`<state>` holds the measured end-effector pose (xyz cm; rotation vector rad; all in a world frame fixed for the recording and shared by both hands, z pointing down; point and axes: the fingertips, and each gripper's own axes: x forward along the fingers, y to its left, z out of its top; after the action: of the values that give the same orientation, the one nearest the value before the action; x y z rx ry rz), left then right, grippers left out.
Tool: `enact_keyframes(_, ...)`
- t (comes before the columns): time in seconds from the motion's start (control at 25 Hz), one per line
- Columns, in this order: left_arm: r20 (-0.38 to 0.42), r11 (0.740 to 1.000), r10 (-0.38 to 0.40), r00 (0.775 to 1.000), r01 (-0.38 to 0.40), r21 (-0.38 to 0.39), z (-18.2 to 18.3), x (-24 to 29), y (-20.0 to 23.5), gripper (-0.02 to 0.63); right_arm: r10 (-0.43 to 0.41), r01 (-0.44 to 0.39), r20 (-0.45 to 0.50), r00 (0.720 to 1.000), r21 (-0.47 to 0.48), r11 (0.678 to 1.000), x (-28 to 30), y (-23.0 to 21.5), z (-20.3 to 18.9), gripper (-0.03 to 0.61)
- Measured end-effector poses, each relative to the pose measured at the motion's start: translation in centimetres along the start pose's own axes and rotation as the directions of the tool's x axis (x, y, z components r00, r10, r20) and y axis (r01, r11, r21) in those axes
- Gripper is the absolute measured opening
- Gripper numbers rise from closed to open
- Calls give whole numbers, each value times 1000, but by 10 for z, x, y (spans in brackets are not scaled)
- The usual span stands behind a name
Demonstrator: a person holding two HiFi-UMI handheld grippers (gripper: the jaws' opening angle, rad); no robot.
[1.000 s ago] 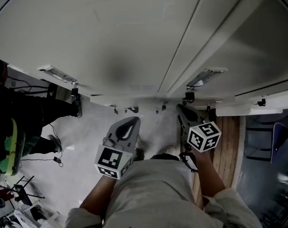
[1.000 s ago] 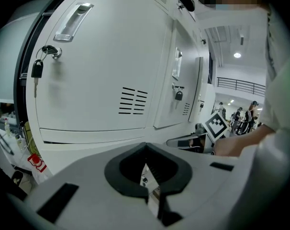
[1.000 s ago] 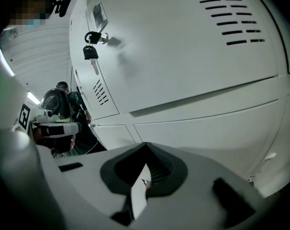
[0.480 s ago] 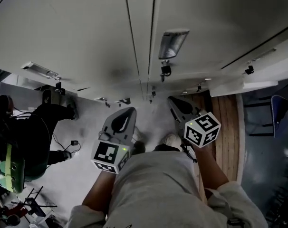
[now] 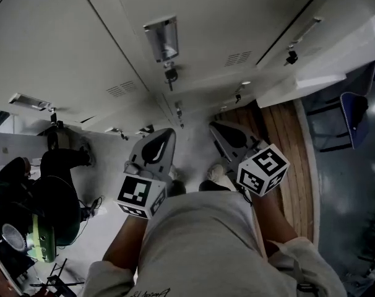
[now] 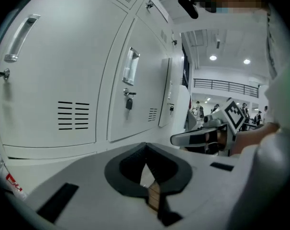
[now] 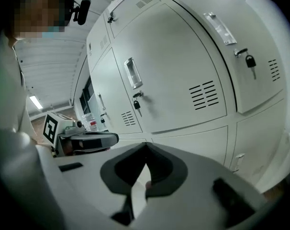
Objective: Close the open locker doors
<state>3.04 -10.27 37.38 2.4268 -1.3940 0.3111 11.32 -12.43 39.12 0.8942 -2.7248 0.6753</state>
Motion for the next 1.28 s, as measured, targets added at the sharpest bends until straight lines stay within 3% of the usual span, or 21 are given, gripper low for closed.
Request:
enact_keyframes(0.56, -31, 996, -76, 997, 77, 37, -1, 5, -50, 15, -5, 5, -1, 1000, -13, 1000, -42, 15, -3, 28)
enact_keyframes(1.28, -34, 999, -49, 998, 49, 16, -9, -2, -58, 15, 28, -28, -3, 1000, -10, 1000, -44, 16, -6, 28)
